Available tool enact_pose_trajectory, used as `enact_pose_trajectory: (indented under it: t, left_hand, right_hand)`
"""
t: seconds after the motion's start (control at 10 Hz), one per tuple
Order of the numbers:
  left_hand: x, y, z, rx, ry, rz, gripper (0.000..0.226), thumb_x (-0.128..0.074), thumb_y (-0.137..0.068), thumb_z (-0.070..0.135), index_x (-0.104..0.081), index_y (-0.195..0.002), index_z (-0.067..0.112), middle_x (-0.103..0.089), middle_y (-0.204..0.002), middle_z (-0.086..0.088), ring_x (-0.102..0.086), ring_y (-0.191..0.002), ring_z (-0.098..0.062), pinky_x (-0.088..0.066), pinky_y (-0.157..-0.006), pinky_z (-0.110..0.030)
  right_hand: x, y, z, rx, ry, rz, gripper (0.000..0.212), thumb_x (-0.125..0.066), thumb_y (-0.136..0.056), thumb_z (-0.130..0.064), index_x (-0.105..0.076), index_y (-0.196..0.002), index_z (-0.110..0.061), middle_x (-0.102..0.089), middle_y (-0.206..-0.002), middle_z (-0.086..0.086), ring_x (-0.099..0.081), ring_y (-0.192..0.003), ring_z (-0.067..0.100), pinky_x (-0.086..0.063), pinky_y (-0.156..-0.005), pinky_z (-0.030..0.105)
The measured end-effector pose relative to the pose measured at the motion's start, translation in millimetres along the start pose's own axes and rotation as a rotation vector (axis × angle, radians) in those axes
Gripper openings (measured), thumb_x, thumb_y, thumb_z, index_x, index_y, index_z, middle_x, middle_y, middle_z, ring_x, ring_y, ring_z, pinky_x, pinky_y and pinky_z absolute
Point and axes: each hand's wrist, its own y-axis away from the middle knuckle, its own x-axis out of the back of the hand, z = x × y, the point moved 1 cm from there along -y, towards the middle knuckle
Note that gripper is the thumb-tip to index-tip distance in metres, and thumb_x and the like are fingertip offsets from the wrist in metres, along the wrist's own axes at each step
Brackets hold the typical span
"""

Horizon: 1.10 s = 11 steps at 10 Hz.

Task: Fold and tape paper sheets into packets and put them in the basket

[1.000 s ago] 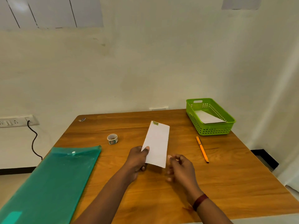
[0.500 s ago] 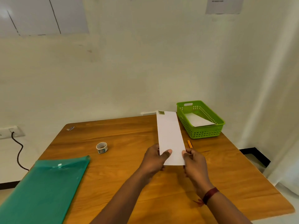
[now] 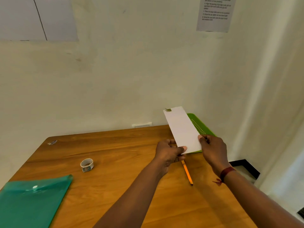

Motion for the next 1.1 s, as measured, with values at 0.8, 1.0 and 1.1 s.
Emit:
enact_pose_trajectory:
  t: [0.8, 1.0, 1.1]
  left_hand:
    - [-65.1, -104.8, -21.9, -0.145, -0.348, 0.209, 0.059, -0.083, -0.073, 0.011, -0.060, -0.125, -0.001, -0.068, -0.111, -0.015, -0.067, -0.100, -0.026, -0.058, -0.087, -0.040]
    - [-48.9, -95.3, -21.6, -0.305, -0.595, 0.235, 0.044, -0.074, -0.082, 0.020, -0.065, -0.123, 0.007, -0.069, -0.116, -0.009, -0.065, -0.106, -0.020, -0.055, -0.091, -0.035]
    - [-34.9, -81.1, -15.3, -0.354, -0.698, 0.292, 0.041, -0.066, -0.085, 0.023, -0.066, -0.124, 0.012, -0.070, -0.118, -0.006, -0.064, -0.109, -0.019, -0.052, -0.093, -0.031]
  right_hand:
    - [-11.0, -115.1, 56.1, -0.178, 0.220, -0.113, 0.064, -0.051, -0.096, -0.047, -0.036, -0.042, -0.015, -0.038, -0.044, 0.003, -0.040, -0.049, 0.023, -0.024, -0.049, 0.032]
    - [-14.0, -103.8, 57.8, -0.001, 0.493, -0.067, 0.047, -0.046, -0.095, -0.055, -0.073, -0.086, -0.018, -0.065, -0.083, 0.008, -0.063, -0.078, 0.030, -0.046, -0.061, 0.032]
    - [-19.3, -91.0, 51.4, 0.105, 0.607, -0.016, 0.042, -0.044, -0.095, -0.055, -0.071, -0.103, -0.023, -0.058, -0.099, 0.008, -0.064, -0.081, 0.028, -0.048, -0.066, 0.031]
